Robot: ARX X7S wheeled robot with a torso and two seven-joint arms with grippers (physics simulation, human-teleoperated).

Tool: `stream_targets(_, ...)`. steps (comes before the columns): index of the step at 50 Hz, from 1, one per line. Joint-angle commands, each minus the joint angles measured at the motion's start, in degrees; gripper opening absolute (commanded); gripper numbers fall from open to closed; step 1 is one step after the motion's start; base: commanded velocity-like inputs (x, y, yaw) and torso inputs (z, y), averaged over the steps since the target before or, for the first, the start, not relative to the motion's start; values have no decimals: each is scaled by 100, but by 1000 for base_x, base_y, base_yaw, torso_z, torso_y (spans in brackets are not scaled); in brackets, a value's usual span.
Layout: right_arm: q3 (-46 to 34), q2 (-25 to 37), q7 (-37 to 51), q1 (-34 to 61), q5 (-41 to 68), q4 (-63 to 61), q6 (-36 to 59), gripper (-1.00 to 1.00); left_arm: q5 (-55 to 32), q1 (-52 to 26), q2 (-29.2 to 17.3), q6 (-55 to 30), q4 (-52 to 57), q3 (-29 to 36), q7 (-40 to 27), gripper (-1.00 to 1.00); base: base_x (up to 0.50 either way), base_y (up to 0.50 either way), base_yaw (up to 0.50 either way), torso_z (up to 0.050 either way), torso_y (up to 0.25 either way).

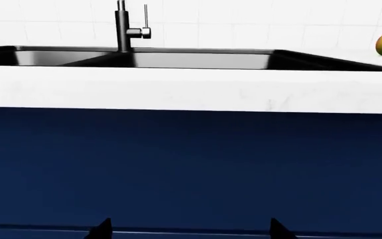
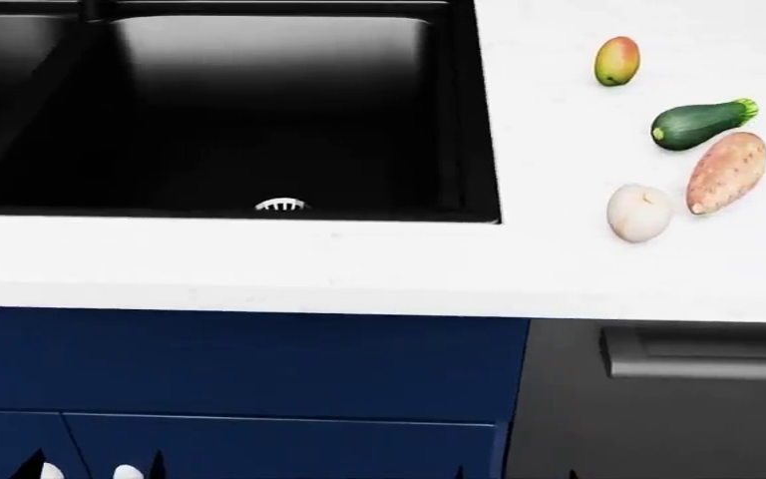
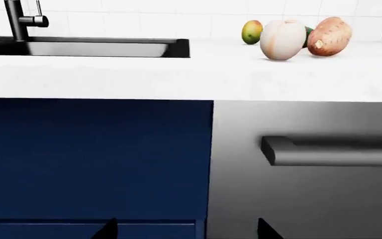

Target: There is a mixed pile of frozen fruits and vegetables on the counter. Locate all the frozen vegetables and place the items in a bowl on the counter. Take all the frozen fruits and defrost them in a running sink.

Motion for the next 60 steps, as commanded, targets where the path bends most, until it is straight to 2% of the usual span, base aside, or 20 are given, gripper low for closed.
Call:
stream_targets(1,-67,70,92,3,93,-10,8,100,-51,-11,-61,17,-7,70,-125,100,0,-371,0,0,0)
stream_targets(49,-310,279,397,53,258,-3,45,100,-260,-81,-241,42,-38,338,-369,100,0,-357,0,0,0)
stream_targets(60,-298,304,451,47,358,10,5,100,-320,-13,-341,145,5,407,-310,100,0,-10,0,0,0)
